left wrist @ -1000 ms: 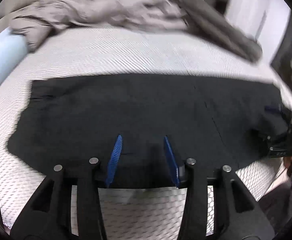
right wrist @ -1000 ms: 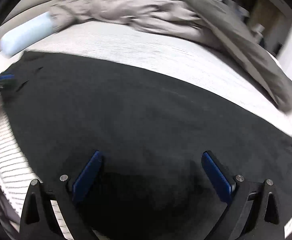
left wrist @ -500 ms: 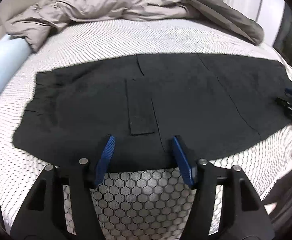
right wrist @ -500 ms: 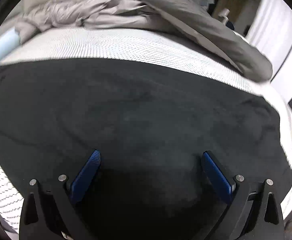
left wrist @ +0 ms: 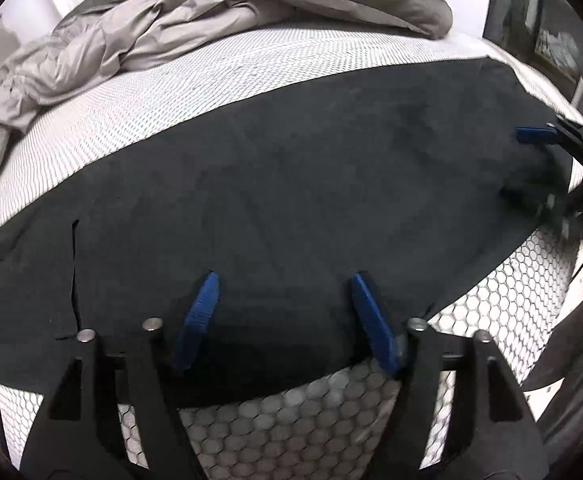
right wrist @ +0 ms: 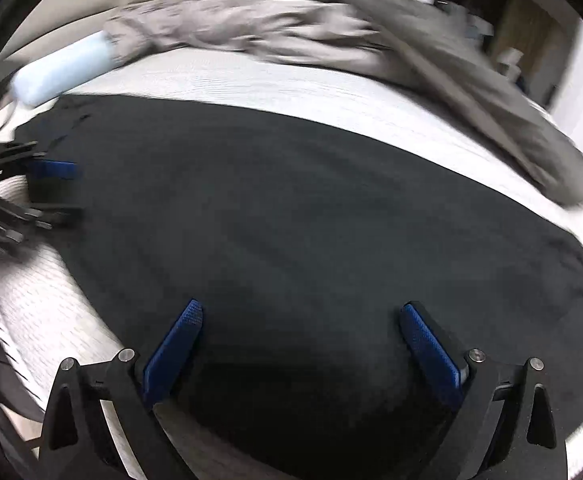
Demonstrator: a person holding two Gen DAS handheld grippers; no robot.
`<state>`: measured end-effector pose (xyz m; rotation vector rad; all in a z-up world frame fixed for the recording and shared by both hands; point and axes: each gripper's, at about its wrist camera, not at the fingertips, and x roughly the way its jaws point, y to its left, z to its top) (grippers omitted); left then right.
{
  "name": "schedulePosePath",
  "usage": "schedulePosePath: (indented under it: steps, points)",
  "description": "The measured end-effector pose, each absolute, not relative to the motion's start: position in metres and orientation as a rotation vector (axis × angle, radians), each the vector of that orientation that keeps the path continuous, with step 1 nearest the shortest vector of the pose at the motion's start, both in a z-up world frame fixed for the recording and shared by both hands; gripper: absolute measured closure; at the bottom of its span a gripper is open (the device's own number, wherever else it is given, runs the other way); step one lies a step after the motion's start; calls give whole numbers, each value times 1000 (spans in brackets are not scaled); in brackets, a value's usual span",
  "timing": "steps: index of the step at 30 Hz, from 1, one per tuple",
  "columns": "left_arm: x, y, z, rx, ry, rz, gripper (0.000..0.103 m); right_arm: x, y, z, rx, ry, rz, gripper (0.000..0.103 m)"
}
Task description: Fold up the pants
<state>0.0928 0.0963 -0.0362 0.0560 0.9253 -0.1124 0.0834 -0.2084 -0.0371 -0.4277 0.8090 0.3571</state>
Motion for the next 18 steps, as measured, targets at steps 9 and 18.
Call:
schedulePosePath:
  steps: [9,18]
  points:
    - [95,94,-31,29,938,-66,29,128,-434,-27,-54,859,-149,2]
    - [132,16,-3,-42,859,-143,25,71,-515,1,555,745,28,4]
